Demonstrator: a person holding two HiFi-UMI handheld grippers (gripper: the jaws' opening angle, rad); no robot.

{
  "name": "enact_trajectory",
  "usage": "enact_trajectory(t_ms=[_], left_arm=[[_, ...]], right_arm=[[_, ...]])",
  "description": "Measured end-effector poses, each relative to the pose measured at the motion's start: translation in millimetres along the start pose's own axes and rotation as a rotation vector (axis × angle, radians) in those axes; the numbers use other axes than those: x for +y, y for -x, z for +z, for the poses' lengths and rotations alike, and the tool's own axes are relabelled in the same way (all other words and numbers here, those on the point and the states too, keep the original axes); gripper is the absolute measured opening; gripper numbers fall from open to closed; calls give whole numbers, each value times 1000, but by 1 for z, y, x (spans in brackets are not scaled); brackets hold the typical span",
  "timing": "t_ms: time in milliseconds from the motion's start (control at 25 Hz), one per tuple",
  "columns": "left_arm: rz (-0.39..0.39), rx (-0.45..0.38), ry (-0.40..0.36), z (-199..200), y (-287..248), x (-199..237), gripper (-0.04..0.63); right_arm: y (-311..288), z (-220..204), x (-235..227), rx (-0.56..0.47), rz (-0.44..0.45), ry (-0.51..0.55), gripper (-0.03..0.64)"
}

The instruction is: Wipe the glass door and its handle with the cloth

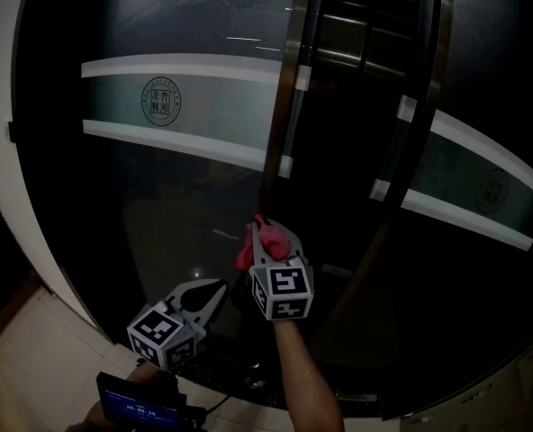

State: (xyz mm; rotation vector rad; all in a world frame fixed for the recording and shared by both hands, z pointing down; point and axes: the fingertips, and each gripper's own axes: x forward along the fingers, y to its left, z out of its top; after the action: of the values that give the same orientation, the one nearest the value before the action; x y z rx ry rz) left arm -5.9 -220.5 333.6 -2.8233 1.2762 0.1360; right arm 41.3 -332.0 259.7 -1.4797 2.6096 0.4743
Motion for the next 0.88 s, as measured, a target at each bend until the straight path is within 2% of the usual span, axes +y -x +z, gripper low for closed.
enact_trajectory(t_ms=[200,320,440,600,880], left_arm=[[-14,-2,-9,0,1,-4,14],[-17,4,-11,1,7,-11,14],[-8,0,-43,-8,14,-13,14],[-27,10,-34,-31,15,-26,14],[-89,48,-36,-56,5,-60,14]], right_arm=[[9,6,3,4,-3,35,51],[50,21,13,-72,-22,58,51],[110,23,29,-131,-39,34,51],[166,-3,45,-84,-83,4,51],[200,-24,51,-27,-124,-22,51]])
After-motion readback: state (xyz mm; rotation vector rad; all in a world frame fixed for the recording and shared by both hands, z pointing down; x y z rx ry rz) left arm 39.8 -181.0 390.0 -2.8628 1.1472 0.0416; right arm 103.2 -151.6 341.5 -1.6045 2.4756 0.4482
